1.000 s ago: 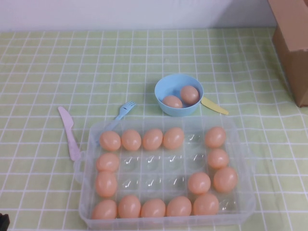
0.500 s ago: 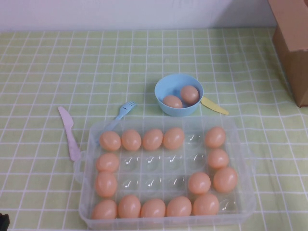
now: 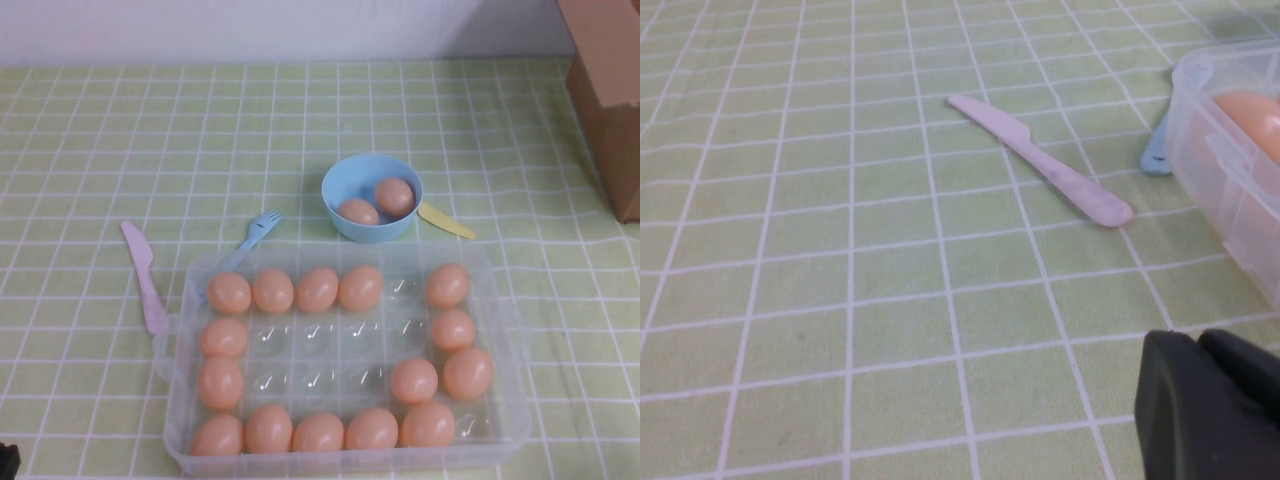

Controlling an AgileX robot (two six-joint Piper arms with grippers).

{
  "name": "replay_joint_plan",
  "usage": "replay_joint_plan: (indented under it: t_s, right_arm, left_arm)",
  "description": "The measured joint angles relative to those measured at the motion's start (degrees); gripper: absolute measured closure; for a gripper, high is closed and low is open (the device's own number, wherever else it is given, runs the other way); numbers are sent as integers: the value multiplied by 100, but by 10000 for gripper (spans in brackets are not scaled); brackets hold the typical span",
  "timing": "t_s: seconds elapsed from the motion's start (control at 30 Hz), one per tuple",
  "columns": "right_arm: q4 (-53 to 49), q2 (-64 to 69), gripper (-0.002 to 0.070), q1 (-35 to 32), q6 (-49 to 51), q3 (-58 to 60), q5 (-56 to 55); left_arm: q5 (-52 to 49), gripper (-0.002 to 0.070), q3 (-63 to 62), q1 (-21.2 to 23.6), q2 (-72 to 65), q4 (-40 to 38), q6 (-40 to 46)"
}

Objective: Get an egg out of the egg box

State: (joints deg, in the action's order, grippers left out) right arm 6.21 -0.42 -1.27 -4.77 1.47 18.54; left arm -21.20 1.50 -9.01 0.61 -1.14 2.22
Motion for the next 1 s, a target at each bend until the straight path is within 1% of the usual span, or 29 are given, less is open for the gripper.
replay_joint_plan:
  t_s: [0.17, 1.0]
  right_arm:
    - [49, 0, 694, 0, -1, 0, 220]
    - [58, 0, 694, 0, 3, 0, 245]
  left_arm:
    - [0, 680, 0, 0, 0, 0, 0]
    - [0, 680, 0, 0, 0, 8, 0]
